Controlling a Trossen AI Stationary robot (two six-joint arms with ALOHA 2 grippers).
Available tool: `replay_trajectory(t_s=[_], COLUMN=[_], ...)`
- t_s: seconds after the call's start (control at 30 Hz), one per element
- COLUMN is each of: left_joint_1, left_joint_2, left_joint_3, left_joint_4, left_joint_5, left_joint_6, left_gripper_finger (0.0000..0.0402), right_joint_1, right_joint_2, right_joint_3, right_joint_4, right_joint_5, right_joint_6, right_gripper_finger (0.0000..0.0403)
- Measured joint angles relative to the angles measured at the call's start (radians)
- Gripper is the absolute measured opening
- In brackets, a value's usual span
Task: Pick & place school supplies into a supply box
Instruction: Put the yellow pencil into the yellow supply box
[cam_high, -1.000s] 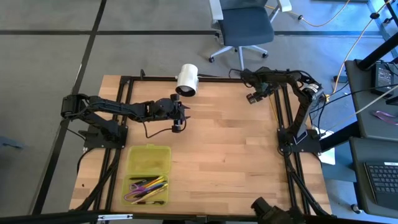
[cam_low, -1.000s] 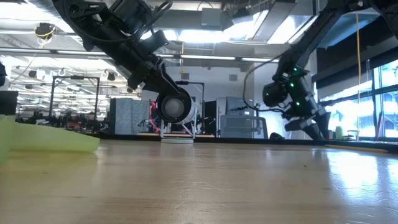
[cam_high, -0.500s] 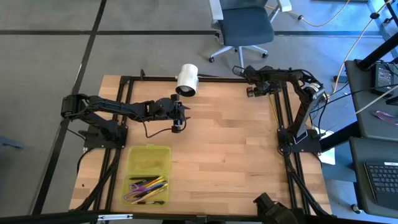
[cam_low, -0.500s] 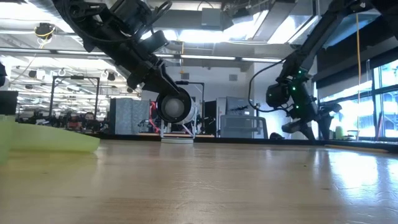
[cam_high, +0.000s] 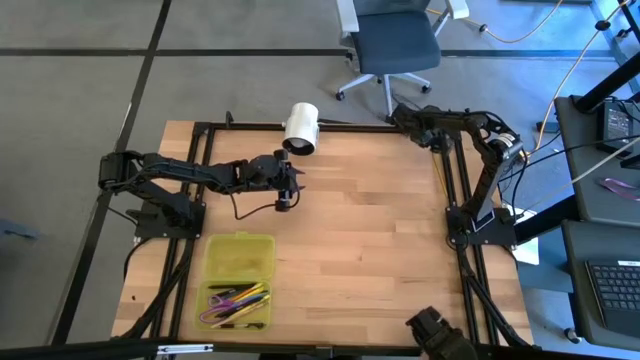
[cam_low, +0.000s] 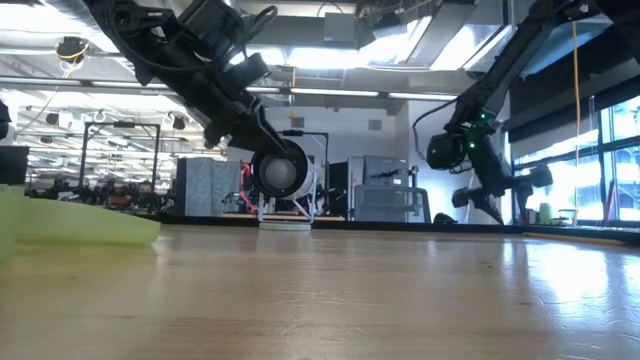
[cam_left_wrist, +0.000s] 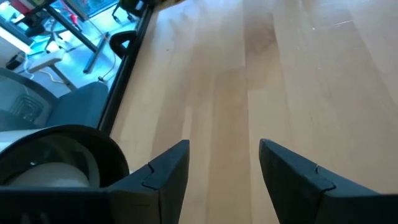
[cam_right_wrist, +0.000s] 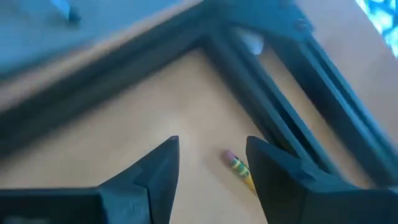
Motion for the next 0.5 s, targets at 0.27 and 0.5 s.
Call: replay_trajectory(t_s=[0.27, 0.5], left_joint_1=[0.0, 0.0], left_joint_2=[0.0, 0.0], left_joint_3=[0.0, 0.0], left_joint_4=[-0.069, -0.081], left_joint_5=[0.009, 0.006], left_joint_6=[-0.003, -0.002], left_gripper_finger=[0.0186, 0.0188], right_joint_1=[-0.001, -0.007], right_joint_2=[0.0, 0.0], right_joint_3=[-0.015, -0.024], right_joint_4=[-0.027, -0.021], right_joint_5=[-0.051, -0.039], right_joint_6=[0.454, 0.471], right_gripper_finger=[0.019, 0.019])
